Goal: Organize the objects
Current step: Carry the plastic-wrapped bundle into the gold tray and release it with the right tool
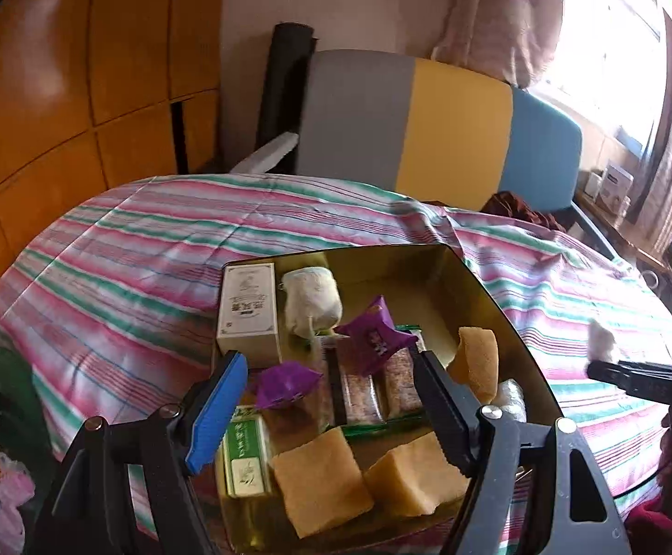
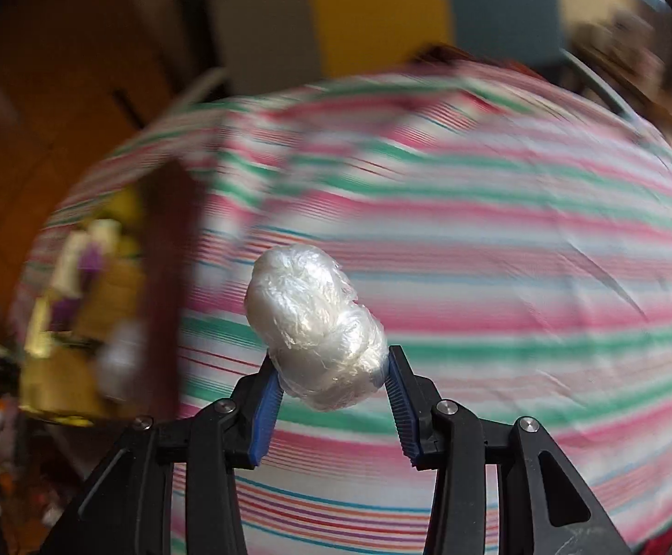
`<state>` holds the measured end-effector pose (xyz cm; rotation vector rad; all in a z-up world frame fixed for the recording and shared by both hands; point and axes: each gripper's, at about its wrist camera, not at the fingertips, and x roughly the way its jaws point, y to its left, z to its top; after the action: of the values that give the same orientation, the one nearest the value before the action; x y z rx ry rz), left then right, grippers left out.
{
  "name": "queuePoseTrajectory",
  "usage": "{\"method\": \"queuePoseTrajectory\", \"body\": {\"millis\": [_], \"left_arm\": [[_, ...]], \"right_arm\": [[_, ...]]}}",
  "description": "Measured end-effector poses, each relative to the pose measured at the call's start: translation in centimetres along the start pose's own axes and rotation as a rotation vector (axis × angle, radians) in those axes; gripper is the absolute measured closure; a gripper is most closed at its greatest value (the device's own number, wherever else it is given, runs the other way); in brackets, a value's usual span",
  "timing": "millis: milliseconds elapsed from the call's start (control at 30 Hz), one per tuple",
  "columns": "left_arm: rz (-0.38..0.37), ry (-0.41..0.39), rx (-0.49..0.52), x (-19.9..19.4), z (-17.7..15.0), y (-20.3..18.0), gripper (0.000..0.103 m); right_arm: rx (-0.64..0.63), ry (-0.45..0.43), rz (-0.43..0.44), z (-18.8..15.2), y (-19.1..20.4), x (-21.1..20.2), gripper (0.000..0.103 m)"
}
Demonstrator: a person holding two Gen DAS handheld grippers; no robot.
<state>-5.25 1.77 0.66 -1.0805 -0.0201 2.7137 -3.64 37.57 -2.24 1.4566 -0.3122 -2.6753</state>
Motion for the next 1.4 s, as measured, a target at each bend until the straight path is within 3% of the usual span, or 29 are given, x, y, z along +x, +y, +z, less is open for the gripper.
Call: {"method": "queuePoseTrajectory", "body": {"millis": [200, 367, 533, 800, 833, 900, 933, 1267, 1400], "left_arm": [[0.078, 0.013, -0.031, -0.1, -0.4, 1.1, 0.027], [0.158, 0.009, -0.018, -0.2, -0.8, 1.8, 0.028], [0.213, 0.022, -0.019, -0.2, -1.1, 2.4, 0.027], [0.245, -0.005, -0.067, -0.6, -1.5, 3.1, 0.028], [0.260, -0.012, -0.059, -0.8, -1.5, 3.0, 0.028], [0.268, -0.022, -0.048, -1.1, -1.5, 2.9, 0.028], [0.269, -0.026, -0.044, -1.2, -1.6, 2.8, 0.028], [0.242, -0.037, -0.017, -2.0, -2.0, 1.7, 0.033], [0.194, -0.033, -0.015, -2.4, -2.3, 0.6, 0.038]], "right_arm": [[-0.168, -0.002, 0.117, 2.5, 9.7, 1.8, 0.058], [-0.257, 0.019, 0.149, 3.8, 14.6, 4.5, 0.057], [-0.332, 0.049, 0.124, 3.3, 17.5, 7.6, 0.057], [-0.460, 0.046, 0.080, 2.3, 19.9, 8.1, 0.055], [-0.455, 0.049, 0.070, 2.3, 19.8, 8.4, 0.051], [-0.458, 0.064, 0.043, 2.4, 19.6, 8.7, 0.020], [-0.458, 0.068, 0.047, 2.3, 19.6, 8.6, 0.018], [-0.340, -0.005, 0.091, 0.8, 17.8, 5.0, 0.014], [-0.289, -0.041, 0.094, -0.3, 16.4, 2.9, 0.014]]}}
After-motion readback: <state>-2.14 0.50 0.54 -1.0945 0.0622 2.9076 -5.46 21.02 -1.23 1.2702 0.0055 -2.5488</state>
